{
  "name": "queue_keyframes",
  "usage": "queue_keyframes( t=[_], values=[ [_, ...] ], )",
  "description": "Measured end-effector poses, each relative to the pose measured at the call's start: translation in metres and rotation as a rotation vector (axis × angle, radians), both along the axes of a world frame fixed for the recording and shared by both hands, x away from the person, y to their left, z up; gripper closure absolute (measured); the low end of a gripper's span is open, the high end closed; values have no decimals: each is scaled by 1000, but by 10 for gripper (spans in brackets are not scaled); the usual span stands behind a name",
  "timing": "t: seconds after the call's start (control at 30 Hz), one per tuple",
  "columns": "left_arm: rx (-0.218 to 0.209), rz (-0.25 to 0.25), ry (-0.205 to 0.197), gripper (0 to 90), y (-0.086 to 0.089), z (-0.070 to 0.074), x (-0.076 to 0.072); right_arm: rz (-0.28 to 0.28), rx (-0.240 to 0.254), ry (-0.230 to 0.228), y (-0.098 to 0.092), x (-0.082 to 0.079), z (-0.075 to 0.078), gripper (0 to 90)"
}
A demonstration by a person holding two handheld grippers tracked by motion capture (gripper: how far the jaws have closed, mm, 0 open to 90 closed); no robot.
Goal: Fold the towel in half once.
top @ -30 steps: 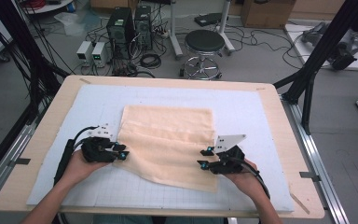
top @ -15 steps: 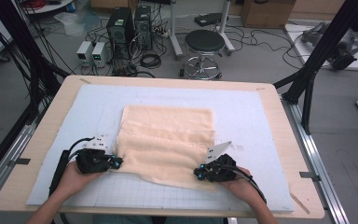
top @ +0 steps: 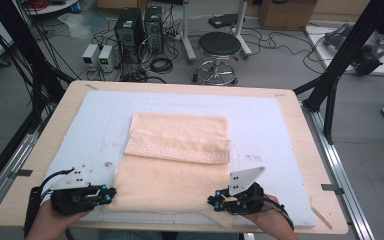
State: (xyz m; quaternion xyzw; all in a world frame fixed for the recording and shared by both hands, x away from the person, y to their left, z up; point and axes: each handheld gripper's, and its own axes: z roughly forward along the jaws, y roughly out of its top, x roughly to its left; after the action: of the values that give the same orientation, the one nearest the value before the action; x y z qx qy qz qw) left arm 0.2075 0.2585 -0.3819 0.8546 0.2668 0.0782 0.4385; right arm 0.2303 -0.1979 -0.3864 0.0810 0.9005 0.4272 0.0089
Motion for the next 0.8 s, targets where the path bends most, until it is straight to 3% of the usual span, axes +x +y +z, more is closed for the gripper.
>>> queue_keyframes(
  t=[0.07, 0.27, 0.3, 0.4, 0.63, 0.7, 0.77, 0.8],
  values=[
    [-14, 25, 0, 706, 5, 4, -1, 1, 22, 2, -2, -3, 6, 742],
    [-22, 51, 1, 650, 6, -3, 23, -99, 22, -38, -12, 13, 11, 652],
    [-20, 53, 4, 649, 4, -5, 30, -124, 9, -61, -12, 19, 11, 643],
    [-24, 64, 11, 621, -5, -12, 54, -197, -9, -71, -15, 40, 6, 616],
    [-11, 94, -3, 595, -20, -20, 107, -344, -36, -63, -24, 93, -3, 567],
    [-8, 92, 3, 593, -23, -23, 111, -367, -41, -57, -25, 101, -5, 565],
    [4, 60, 1, 577, -26, -24, 106, -337, -12, -29, -23, 100, -5, 564],
    [7, 46, -6, 577, -27, -24, 102, -312, -18, -47, -20, 96, -4, 567]
  ],
)
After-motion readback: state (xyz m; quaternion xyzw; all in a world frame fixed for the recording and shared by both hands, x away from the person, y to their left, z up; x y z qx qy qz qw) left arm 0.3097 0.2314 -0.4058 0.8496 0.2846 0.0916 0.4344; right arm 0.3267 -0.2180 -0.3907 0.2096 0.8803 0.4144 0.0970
